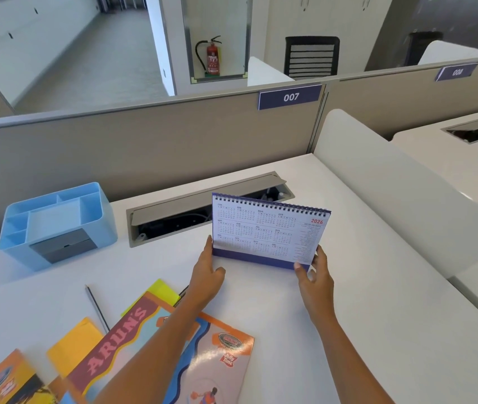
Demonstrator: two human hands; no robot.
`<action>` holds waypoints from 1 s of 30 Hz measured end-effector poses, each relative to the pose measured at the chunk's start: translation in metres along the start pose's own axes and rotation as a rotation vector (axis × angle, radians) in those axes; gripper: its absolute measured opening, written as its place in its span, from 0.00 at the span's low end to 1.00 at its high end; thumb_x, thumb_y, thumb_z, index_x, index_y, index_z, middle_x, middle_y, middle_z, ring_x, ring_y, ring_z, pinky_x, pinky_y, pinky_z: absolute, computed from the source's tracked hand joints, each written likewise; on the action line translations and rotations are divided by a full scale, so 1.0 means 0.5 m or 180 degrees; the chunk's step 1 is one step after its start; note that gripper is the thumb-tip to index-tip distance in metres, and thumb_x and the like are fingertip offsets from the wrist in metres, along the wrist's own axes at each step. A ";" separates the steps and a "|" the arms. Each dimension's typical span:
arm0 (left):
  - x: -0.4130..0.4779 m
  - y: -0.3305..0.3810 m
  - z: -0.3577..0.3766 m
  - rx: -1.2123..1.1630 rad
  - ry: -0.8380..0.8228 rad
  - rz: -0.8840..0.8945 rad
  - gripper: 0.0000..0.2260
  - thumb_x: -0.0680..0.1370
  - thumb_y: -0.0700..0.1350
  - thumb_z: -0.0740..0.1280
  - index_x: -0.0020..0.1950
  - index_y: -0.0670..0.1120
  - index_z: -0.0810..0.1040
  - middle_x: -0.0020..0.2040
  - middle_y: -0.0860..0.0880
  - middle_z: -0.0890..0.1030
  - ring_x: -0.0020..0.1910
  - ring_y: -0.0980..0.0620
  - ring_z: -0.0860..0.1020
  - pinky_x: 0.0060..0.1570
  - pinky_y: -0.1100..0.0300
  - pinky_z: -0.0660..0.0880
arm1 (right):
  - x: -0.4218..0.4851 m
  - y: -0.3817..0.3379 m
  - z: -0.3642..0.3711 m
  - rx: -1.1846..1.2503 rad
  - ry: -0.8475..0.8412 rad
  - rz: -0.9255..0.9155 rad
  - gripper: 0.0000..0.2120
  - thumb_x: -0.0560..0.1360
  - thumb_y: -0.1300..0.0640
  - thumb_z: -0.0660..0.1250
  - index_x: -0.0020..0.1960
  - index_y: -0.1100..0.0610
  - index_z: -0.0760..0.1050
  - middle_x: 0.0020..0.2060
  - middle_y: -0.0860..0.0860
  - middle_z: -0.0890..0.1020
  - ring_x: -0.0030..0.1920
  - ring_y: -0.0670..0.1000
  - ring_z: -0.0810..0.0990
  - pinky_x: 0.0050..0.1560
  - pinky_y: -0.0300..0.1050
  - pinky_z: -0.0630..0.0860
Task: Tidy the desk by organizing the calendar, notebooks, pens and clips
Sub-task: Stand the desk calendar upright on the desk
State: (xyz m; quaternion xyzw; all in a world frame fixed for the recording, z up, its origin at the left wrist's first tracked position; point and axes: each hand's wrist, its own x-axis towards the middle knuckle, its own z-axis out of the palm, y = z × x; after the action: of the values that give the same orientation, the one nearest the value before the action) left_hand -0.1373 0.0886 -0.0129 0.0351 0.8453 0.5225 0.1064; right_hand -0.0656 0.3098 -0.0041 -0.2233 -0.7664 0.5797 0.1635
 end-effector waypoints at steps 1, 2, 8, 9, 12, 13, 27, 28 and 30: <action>-0.002 -0.001 0.001 0.0013 0.0003 0.0002 0.36 0.74 0.32 0.59 0.79 0.51 0.49 0.74 0.50 0.65 0.69 0.51 0.67 0.62 0.62 0.64 | -0.001 0.002 0.001 -0.0017 0.0000 -0.0008 0.29 0.76 0.60 0.67 0.72 0.47 0.60 0.67 0.47 0.73 0.64 0.47 0.71 0.63 0.42 0.68; -0.003 -0.002 0.003 0.0025 0.0007 0.0010 0.36 0.74 0.33 0.59 0.79 0.51 0.49 0.74 0.50 0.65 0.70 0.51 0.67 0.63 0.61 0.64 | -0.002 0.003 0.001 -0.0031 0.0002 -0.0016 0.29 0.76 0.60 0.67 0.73 0.47 0.60 0.67 0.47 0.73 0.63 0.45 0.71 0.63 0.42 0.68; -0.009 0.000 0.007 -0.0094 0.0094 0.0012 0.35 0.77 0.35 0.61 0.79 0.52 0.50 0.75 0.50 0.64 0.72 0.49 0.66 0.66 0.59 0.63 | -0.008 0.003 0.002 0.0116 0.0047 -0.0033 0.24 0.78 0.55 0.64 0.71 0.46 0.62 0.65 0.46 0.74 0.63 0.46 0.72 0.65 0.45 0.69; -0.009 0.001 0.006 -0.0123 0.0119 0.0015 0.34 0.77 0.36 0.61 0.78 0.52 0.51 0.75 0.50 0.64 0.72 0.49 0.65 0.68 0.57 0.63 | -0.007 0.003 0.002 0.0130 0.0039 -0.0049 0.23 0.78 0.55 0.63 0.71 0.46 0.62 0.66 0.46 0.74 0.63 0.47 0.72 0.66 0.45 0.69; -0.007 0.006 0.003 -0.0149 0.0129 0.0005 0.33 0.76 0.37 0.62 0.78 0.52 0.53 0.73 0.50 0.67 0.70 0.50 0.67 0.67 0.56 0.65 | 0.004 0.004 0.001 0.0089 -0.0065 -0.0084 0.24 0.79 0.55 0.63 0.73 0.47 0.60 0.67 0.46 0.72 0.64 0.46 0.71 0.64 0.42 0.69; -0.005 0.009 0.002 -0.0160 0.0129 0.0002 0.33 0.75 0.38 0.62 0.78 0.51 0.54 0.72 0.50 0.68 0.68 0.50 0.69 0.64 0.57 0.66 | 0.010 0.004 0.001 0.0072 -0.0114 -0.0074 0.25 0.78 0.56 0.63 0.73 0.47 0.60 0.67 0.45 0.72 0.64 0.46 0.71 0.63 0.41 0.68; 0.009 0.019 -0.019 -0.0135 0.0081 -0.0109 0.31 0.70 0.43 0.62 0.72 0.51 0.58 0.60 0.53 0.75 0.54 0.50 0.75 0.51 0.59 0.68 | 0.061 -0.002 0.005 -0.0328 -0.0638 0.0082 0.29 0.74 0.62 0.70 0.68 0.50 0.59 0.59 0.44 0.74 0.57 0.46 0.73 0.57 0.41 0.69; 0.008 0.019 -0.019 -0.0123 0.0082 -0.0100 0.32 0.69 0.43 0.62 0.73 0.51 0.58 0.61 0.53 0.75 0.56 0.51 0.75 0.52 0.59 0.68 | 0.061 -0.001 0.004 -0.0357 -0.0616 0.0077 0.29 0.73 0.61 0.70 0.68 0.49 0.60 0.58 0.44 0.74 0.57 0.47 0.73 0.57 0.41 0.69; 0.004 0.019 -0.018 -0.0116 0.0108 -0.0072 0.32 0.71 0.40 0.63 0.74 0.50 0.58 0.63 0.54 0.72 0.59 0.54 0.72 0.56 0.61 0.66 | 0.060 0.004 0.004 -0.0362 -0.0551 0.0061 0.29 0.73 0.61 0.71 0.68 0.49 0.61 0.58 0.43 0.75 0.57 0.47 0.74 0.57 0.41 0.69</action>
State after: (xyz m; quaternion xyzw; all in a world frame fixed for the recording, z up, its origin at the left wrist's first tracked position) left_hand -0.1414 0.0855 -0.0009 0.0146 0.8377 0.5370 0.0985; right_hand -0.0918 0.3246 -0.0065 -0.1886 -0.8072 0.5539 0.0782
